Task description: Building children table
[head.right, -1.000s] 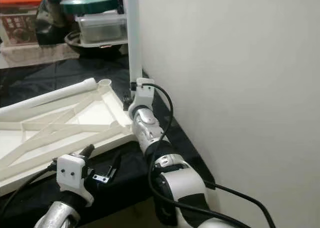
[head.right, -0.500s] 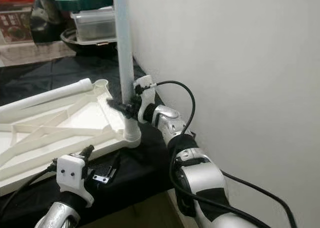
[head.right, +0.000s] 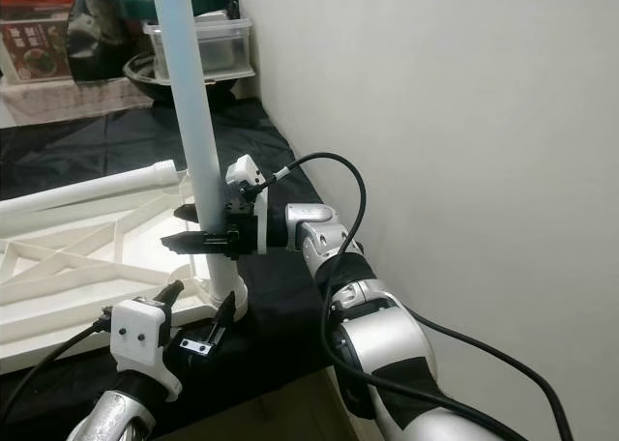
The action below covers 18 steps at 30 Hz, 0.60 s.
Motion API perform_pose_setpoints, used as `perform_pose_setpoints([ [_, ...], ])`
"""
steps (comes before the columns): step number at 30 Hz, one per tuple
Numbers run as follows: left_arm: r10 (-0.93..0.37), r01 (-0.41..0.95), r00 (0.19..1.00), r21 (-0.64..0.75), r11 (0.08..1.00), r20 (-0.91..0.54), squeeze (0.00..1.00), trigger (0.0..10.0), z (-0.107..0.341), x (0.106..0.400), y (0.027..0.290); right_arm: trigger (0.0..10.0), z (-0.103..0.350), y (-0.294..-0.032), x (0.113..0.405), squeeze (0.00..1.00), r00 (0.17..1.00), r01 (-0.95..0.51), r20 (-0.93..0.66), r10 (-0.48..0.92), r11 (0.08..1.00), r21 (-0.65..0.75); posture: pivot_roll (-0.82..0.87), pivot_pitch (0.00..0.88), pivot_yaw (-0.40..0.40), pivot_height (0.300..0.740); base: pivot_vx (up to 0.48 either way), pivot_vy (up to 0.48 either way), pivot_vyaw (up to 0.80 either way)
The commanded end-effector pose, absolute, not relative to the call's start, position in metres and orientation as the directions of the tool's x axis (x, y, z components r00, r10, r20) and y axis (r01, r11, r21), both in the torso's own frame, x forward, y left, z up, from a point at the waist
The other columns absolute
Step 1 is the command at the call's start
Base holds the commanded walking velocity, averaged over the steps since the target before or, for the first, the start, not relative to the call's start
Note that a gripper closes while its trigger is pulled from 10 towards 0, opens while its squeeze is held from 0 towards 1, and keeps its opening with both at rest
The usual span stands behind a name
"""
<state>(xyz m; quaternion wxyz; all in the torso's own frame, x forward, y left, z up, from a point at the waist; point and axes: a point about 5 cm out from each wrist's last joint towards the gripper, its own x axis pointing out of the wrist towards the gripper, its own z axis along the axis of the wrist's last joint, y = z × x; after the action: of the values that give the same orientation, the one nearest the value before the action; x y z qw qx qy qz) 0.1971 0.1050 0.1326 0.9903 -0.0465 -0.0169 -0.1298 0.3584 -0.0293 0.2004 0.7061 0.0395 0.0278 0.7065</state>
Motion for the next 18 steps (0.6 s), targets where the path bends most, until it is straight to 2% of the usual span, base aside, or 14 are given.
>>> perform_pose_setpoints([
  [1,-0.246,0.247,0.969,-0.083,0.966,0.021,0.0,10.0,0.127,0.196,0.108,0.0,0.202,-0.019,0.358,0.0,0.015,-0.996,0.008,1.0,0.014,0.089,0.01,0.0,-0.016,0.74,0.0,0.0,0.0],
  [2,-0.245,0.245,0.969,-0.084,0.966,0.022,0.0,10.0,0.127,0.196,0.107,0.0,0.199,-0.019,0.361,0.0,0.088,-0.993,-0.002,0.996,0.088,0.08,0.01,0.0,-0.017,0.74,0.0,0.0,0.0],
  [3,-0.245,0.245,0.969,-0.084,0.966,0.022,0.0,10.0,0.127,0.196,0.107,0.0,0.199,-0.019,0.361,0.0,0.088,-0.993,-0.002,0.996,0.088,0.08,0.01,0.0,-0.017,0.74,0.0,0.0,0.0],
  [4,-0.245,0.246,0.969,-0.084,0.966,0.022,0.0,10.0,0.127,0.196,0.107,0.0,0.197,-0.019,0.365,0.0,0.167,-0.983,-0.009,0.986,0.167,0.079,0.01,0.0,-0.017,0.74,0.0,0.0,0.0],
  [6,-0.245,0.246,0.969,-0.084,0.966,0.022,0.0,10.0,0.127,0.196,0.107,0.0,0.197,-0.019,0.365,0.0,0.167,-0.983,-0.009,0.986,0.167,0.079,0.01,0.0,-0.017,0.74,0.0,0.0,0.0],
  [7,-0.245,0.246,0.969,-0.084,0.966,0.022,0.0,10.0,0.127,0.196,0.107,0.0,0.195,-0.019,0.371,0.0,0.302,-0.949,-0.03,0.953,0.304,0.079,0.01,0.0,-0.017,0.74,0.0,0.0,0.0],
  [8,-0.245,0.246,0.969,-0.084,0.966,0.022,0.0,10.0,0.127,0.196,0.107,0.0,0.195,-0.019,0.371,0.0,0.302,-0.949,-0.03,0.953,0.304,0.079,0.01,0.0,-0.017,0.74,0.0,0.0,0.0],
  [9,-0.245,0.246,0.969,-0.085,0.966,0.023,0.0,10.0,0.127,0.196,0.107,0.0,0.193,-0.02,0.376,0.0,0.391,-0.916,-0.046,0.919,0.393,0.078,0.01,0.0,-0.017,0.74,0.0,0.0,0.0],
  [11,-0.245,0.246,0.969,-0.085,0.966,0.023,0.0,10.0,0.127,0.196,0.107,0.0,0.193,-0.02,0.376,0.0,0.391,-0.916,-0.046,0.919,0.393,0.078,0.01,0.0,-0.017,0.74,0.0,0.0,0.0],
  [13,-0.246,0.247,0.969,-0.083,0.965,0.029,0.0,10.0,0.129,0.197,0.107,0.0,0.181,-0.036,0.392,0.0,0.742,-0.651,-0.109,0.661,0.75,0.115,0.01,0.0,-0.018,0.74,0.0,0.0,0.0],
  [15,-0.246,0.247,0.969,-0.083,0.965,0.029,0.0,10.0,0.129,0.197,0.107,0.0,0.181,-0.036,0.392,0.0,0.742,-0.651,-0.109,0.661,0.75,0.115,0.01,0.0,-0.018,0.74,0.0,0.0,0.0],
  [16,-0.244,0.246,0.969,-0.081,0.966,0.038,0.0,10.0,0.13,0.197,0.107,0.0,0.175,-0.047,0.397,0.0,0.854,-0.483,-0.15,0.498,0.866,0.127,0.01,0.0,-0.018,0.74,0.0,0.0,0.0],
  [17,-0.244,0.246,0.969,-0.081,0.966,0.038,0.0,10.0,0.13,0.197,0.107,0.0,0.175,-0.047,0.397,0.0,0.854,-0.483,-0.15,0.498,0.866,0.127,0.01,0.0,-0.018,0.74,0.0,0.0,0.0],
  [18,-0.243,0.246,0.969,-0.079,0.966,0.053,0.0,10.0,0.134,0.198,0.106,0.0,0.166,-0.061,0.4,0.0,0.937,-0.257,-0.205,0.282,0.956,0.14,0.01,0.0,-0.018,0.74,0.0,0.0,0.0],
])
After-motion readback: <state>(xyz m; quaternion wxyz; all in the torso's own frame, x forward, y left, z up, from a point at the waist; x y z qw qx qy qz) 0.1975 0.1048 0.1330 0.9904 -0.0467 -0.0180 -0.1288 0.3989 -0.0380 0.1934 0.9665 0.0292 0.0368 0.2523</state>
